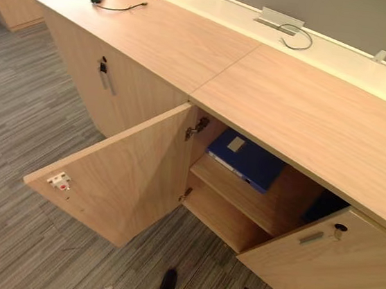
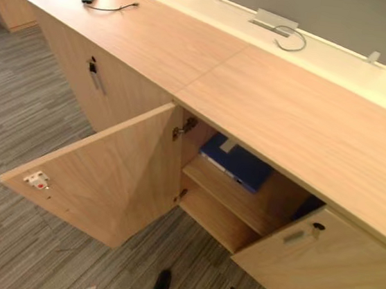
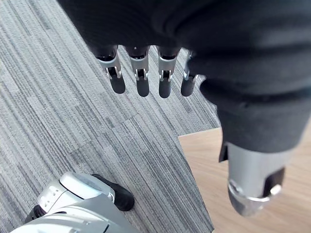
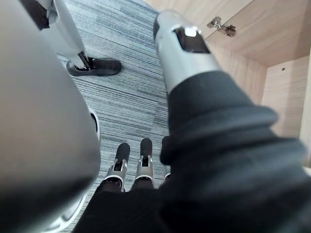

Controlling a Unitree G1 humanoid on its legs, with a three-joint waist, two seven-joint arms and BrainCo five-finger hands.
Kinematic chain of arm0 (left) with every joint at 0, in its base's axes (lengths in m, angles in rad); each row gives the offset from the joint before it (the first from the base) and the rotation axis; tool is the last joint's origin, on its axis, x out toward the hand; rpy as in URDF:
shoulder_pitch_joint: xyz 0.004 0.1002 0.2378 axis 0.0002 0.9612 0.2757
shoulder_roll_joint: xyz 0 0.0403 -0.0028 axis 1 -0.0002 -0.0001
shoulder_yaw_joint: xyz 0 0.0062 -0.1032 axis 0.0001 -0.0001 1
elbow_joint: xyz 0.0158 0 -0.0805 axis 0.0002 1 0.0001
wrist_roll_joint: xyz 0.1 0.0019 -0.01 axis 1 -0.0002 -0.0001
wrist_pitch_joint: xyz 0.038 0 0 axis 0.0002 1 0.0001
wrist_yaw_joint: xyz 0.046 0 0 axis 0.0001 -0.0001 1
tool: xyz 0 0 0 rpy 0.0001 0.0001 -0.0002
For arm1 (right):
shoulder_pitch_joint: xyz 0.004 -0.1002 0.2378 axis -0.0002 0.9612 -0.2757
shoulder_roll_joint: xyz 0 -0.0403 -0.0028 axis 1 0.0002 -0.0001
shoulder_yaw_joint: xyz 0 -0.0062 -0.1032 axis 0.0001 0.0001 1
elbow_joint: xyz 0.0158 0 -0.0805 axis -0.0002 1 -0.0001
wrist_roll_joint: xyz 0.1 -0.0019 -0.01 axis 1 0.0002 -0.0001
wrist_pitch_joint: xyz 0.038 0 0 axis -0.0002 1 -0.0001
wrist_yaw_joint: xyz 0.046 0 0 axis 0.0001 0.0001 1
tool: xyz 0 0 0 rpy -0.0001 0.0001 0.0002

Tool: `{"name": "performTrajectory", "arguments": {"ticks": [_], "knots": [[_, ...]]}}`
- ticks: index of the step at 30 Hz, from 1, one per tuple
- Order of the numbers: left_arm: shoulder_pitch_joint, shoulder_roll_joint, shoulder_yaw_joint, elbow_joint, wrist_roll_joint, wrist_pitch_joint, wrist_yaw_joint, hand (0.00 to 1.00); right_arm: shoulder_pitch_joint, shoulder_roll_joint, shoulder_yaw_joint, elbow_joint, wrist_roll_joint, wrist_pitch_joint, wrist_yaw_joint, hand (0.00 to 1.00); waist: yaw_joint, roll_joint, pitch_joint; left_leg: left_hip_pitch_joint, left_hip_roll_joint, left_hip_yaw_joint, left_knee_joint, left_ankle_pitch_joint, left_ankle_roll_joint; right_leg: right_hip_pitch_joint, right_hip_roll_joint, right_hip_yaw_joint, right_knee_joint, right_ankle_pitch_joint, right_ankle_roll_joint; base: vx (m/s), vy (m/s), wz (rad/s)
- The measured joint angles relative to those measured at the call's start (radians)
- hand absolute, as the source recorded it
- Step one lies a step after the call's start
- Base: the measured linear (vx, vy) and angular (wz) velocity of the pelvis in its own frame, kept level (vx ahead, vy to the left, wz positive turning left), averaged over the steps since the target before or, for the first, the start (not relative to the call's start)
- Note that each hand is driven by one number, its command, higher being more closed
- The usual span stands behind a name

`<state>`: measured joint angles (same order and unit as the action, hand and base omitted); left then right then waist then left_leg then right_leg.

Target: Walk over to the cabinet, pick up the folder, carry it to the office cabinet, place the folder inside the office cabinet, then close the office cabinet door

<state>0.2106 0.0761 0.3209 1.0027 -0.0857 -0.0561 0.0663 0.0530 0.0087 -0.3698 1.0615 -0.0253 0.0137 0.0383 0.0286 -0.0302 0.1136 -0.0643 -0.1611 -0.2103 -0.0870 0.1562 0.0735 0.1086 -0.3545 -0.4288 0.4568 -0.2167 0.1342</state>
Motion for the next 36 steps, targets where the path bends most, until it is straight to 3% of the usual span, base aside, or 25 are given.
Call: {"name": "performTrajectory", "arguments": {"ticks": [3, 4, 6, 13, 22, 25, 26, 27, 28, 29, 32, 34, 36], "knots": [[0.007, -0.009, 0.041, 0.007, -0.016, -0.001, 0.003, 0.0, 0.002, 0.001, 0.0, 0.032, 0.0, 0.001, 0.0, 0.0, 0.002, -0.01, -0.02, -0.004, 0.004, -0.026, -0.003, 0.002, -0.005, -0.001, 0.046, -0.008, -0.144, 0.005, 0.0, -0.08, -0.224, 0.29], [0.011, -0.01, 0.06, 0.008, -0.034, -0.002, 0.003, 0.0, 0.003, 0.005, 0.0, 0.041, -0.001, 0.002, 0.001, 0.0, 0.007, -0.022, -0.028, -0.006, 0.001, -0.027, -0.005, 0.002, -0.01, 0.001, 0.063, -0.018, -0.2, 0.02, -0.021, -0.08, -0.257, 0.1], [0.013, -0.016, 0.069, 0.01, -0.042, -0.002, 0.003, 0.0, 0.012, 0.005, -0.002, 0.044, -0.002, 0.002, 0.001, 0.0, 0.013, -0.026, -0.047, -0.02, 0.011, -0.031, -0.005, 0.002, -0.024, 0.02, 0.085, -0.038, -0.25, 0.015, -0.011, -0.07, -0.244, 0.06], [0.005, -0.015, 0.073, 0.01, -0.042, -0.002, 0.003, 0.0, 0.015, 0.004, -0.023, 0.063, 0.0, 0.004, -0.007, 0.0, 0.012, -0.034, -0.044, -0.026, 0.044, -0.101, -0.006, 0.024, -0.067, 0.068, 0.151, -0.128, -0.323, 0.006, -0.015, -0.03, -0.177, 0.29], [-0.002, 0.011, 0.015, 0.006, -0.043, -0.003, 0.004, 0.0, -0.011, 0.007, -0.021, 0.094, 0.0, 0.005, -0.011, 0.0, 0.016, -0.052, -0.032, -0.037, 0.022, -0.178, -0.005, 0.037, -0.078, 0.107, 0.163, -0.208, -0.353, 0.006, -0.015, 0.06, -0.065, 0.28], [-0.005, 0.008, 0.017, -0.022, -0.047, -0.006, 0.006, 0.0, -0.014, 0.006, -0.022, 0.086, 0.0, 0.003, -0.012, 0.0, 0.017, -0.052, 0.0, -0.041, 0.007, -0.191, 0.0, 0.056, -0.08, 0.124, 0.152, -0.253, -0.34, 0.001, -0.008, 0.06, -0.012, 0.39], [-0.01, 0.007, 0.019, -0.024, -0.053, -0.007, 0.008, 0.0, -0.014, 0.005, -0.022, 0.081, 0.0, 0.002, -0.012, 0.0, 0.016, -0.051, 0.007, -0.053, 0.007, -0.161, 0.0, 0.057, -0.081, 0.12, 0.145, -0.264, -0.331, 0.0, -0.006, 0.03, 0.05, 0.29], [-0.012, 0.006, 0.025, -0.032, -0.066, -0.006, 0.015, 0.0, -0.013, 0.01, -0.022, 0.072, 0.001, 0.002, -0.013, 0.0, 0.011, -0.056, 0.014, -0.077, 0.027, -0.027, 0.011, 0.017, -0.048, 0.115, 0.137, -0.28, -0.321, -0.002, -0.003, 0.04, 0.121, 0.26], [-0.011, 0.004, 0.068, -0.046, -0.071, -0.007, 0.022, 0.0, -0.012, 0.008, -0.03, 0.056, 0.004, 0.003, -0.025, 0.0, 0.006, -0.085, 0.032, -0.13, 0.086, 0.294, 0.167, -0.06, -0.024, 0.095, 0.07, -0.287, -0.243, -0.006, -0.007, 0.04, 0.137, -0.04], [0.003, -0.016, 0.089, -0.05, -0.084, -0.008, 0.029, 0.0, -0.011, 0.001, -0.043, 0.028, 0.006, 0.002, -0.032, 0.0, 0.006, -0.067, 0.029, -0.124, 0.087, 0.3, 0.187, -0.07, -0.034, 0.069, 0.047, -0.275, -0.176, -0.019, -0.007, 0.03, 0.129, -0.16], [-0.011, 0.0, 0.083, -0.05, -0.106, -0.019, 0.034, 0.0, -0.019, 0.005, -0.075, 0.025, 0.014, -0.001, -0.033, 0.0, -0.013, -0.069, 0.017, -0.123, 0.075, 0.298, 0.128, -0.06, -0.041, 0.021, 0.035, -0.246, -0.179, -0.02, -0.009, 0.01, 0.101, -0.09], [-0.01, -0.003, 0.085, -0.05, -0.113, -0.019, 0.036, 0.0, -0.019, 0.006, -0.092, 0.034, 0.019, -0.003, -0.034, 0.0, -0.015, -0.064, 0.014, -0.111, 0.079, 0.297, 0.084, -0.051, -0.048, -0.002, 0.041, -0.219, -0.185, -0.022, -0.006, -0.02, 0.033, -0.1], [-0.01, -0.001, 0.097, -0.044, -0.12, -0.019, 0.036, 0.0, -0.018, 0.015, -0.112, 0.036, 0.038, -0.003, -0.035, 0.0, -0.032, -0.042, 0.004, -0.091, 0.101, 0.295, -0.007, 0.008, -0.055, -0.044, 0.077, -0.191, -0.213, -0.007, -0.022, -0.06, -0.015, -0.06]]}}
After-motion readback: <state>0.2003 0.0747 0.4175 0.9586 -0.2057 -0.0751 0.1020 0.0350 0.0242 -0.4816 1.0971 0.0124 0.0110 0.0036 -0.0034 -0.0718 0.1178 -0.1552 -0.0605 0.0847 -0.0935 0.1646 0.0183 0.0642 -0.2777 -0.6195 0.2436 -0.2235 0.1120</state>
